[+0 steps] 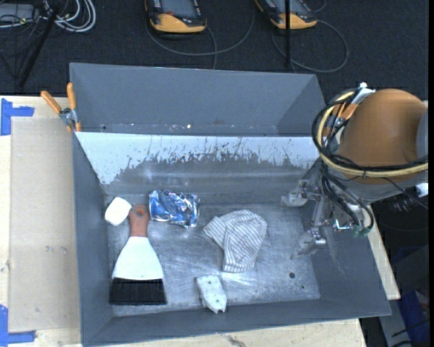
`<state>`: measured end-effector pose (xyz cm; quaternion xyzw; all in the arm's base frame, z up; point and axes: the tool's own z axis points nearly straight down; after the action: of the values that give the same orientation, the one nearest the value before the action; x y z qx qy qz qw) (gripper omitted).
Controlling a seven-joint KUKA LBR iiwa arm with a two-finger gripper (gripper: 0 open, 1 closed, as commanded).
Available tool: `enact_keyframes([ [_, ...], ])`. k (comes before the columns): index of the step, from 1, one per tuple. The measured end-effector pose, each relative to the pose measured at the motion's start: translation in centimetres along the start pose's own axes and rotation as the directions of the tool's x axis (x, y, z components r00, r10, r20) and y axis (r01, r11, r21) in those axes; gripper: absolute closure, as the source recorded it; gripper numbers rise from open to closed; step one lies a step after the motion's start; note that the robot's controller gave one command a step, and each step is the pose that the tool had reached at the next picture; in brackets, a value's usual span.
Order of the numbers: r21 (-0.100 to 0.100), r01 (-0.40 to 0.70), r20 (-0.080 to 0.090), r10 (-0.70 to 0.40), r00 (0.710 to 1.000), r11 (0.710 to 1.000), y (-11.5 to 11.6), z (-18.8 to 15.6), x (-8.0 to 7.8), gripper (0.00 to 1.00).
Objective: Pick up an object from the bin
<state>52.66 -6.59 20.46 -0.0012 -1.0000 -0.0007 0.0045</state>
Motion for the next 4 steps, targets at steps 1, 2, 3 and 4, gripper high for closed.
enact_keyframes([
  [1, 0.001, 0.002, 0.008, -0.002, 1.0, 1.0, 0.0, -0.4, -0.2, 0.0],
  [2, 0.006, 0.168, 0.016, -0.168, 0.986, 0.986, 1.5, 2.6, -1.6, 0.0],
  [3, 0.003, 0.295, 0.009, -0.295, 0.956, 0.956, 5.9, 6.6, -5.5, 0.0],
  [4, 0.002, 0.29, 0.011, -0.29, 0.957, 0.957, 6.9, 7.1, -6.3, 0.0],
])
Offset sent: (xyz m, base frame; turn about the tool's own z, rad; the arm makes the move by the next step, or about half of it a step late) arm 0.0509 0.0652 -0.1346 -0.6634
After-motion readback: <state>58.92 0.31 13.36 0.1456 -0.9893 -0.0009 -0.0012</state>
